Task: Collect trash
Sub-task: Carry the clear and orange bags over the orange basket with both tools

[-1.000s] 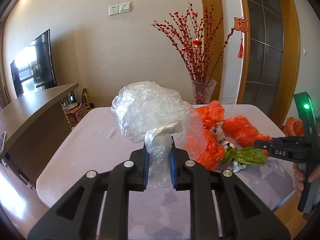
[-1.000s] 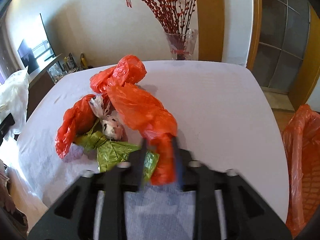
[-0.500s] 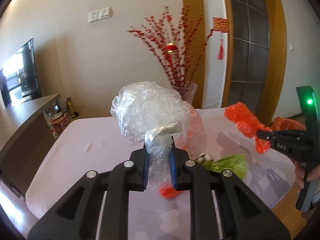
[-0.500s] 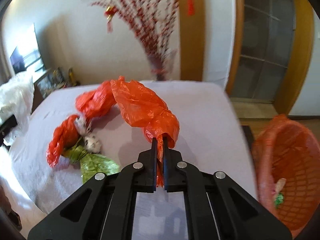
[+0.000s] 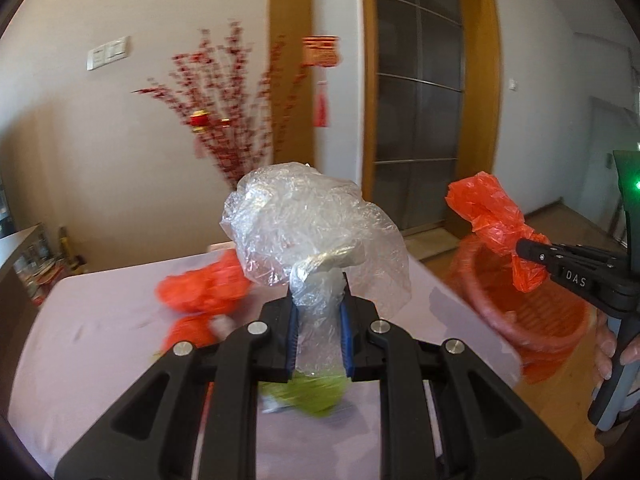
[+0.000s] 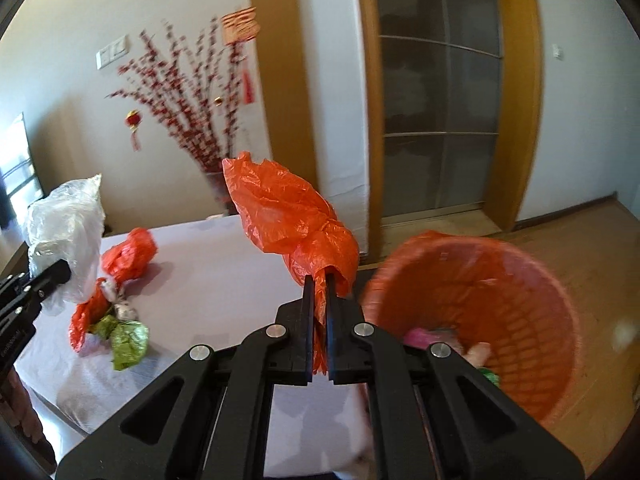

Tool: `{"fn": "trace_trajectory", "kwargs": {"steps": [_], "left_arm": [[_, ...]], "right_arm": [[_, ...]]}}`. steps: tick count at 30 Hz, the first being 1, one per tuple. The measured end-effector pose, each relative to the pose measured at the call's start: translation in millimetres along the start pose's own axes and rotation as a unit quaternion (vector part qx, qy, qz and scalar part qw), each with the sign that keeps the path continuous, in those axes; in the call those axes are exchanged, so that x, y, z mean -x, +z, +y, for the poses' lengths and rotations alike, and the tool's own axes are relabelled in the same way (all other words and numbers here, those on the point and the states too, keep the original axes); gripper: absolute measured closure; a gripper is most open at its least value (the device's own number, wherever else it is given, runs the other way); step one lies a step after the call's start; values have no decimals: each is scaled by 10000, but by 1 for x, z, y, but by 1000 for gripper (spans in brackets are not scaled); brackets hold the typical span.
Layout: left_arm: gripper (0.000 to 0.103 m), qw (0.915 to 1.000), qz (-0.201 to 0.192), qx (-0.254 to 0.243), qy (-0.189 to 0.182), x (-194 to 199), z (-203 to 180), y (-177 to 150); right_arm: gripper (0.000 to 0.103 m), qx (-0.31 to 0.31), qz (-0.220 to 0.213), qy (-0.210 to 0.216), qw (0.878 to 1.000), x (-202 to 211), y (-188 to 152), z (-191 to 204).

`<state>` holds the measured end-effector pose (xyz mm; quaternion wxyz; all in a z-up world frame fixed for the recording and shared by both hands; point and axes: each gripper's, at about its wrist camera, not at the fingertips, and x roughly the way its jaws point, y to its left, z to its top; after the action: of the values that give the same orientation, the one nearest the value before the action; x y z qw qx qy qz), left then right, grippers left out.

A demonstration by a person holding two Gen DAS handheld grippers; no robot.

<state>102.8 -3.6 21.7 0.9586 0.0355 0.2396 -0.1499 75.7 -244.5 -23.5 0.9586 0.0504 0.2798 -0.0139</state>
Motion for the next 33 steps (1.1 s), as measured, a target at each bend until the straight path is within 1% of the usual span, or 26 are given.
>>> {"fn": "trace_trajectory", "kwargs": {"steps": [3, 7, 12, 18, 28, 32, 33], "left_arm": [[85, 9997, 10, -60, -251, -9, -26, 5], [85, 9984, 1, -120, -551, -20, -52, 14], [85, 9953, 54, -178, -950, -31, -86, 23], [85, 9910, 142, -300, -1296, -44, -120, 25], [85, 9825, 346, -373, -1791, -71, -160, 28], [85, 9786, 442, -390, -1973, -84, -174, 28], [83, 9774, 478, -400, -2018, -89, -179, 28]], "right_arm": [[98, -96, -78, -166, 9998, 10, 1, -16], [98, -208, -210, -460, 9985, 24, 1, -38], [98, -493, -321, -639, 9962, 39, 1, -68], [98, -735, -410, -833, 9930, 51, -2, -97], [98, -1136, -439, -949, 9880, 48, -6, -131], [98, -1344, -420, -900, 9859, 42, -5, -144], [96, -1400, -418, -875, 9854, 40, -5, -147]]}}
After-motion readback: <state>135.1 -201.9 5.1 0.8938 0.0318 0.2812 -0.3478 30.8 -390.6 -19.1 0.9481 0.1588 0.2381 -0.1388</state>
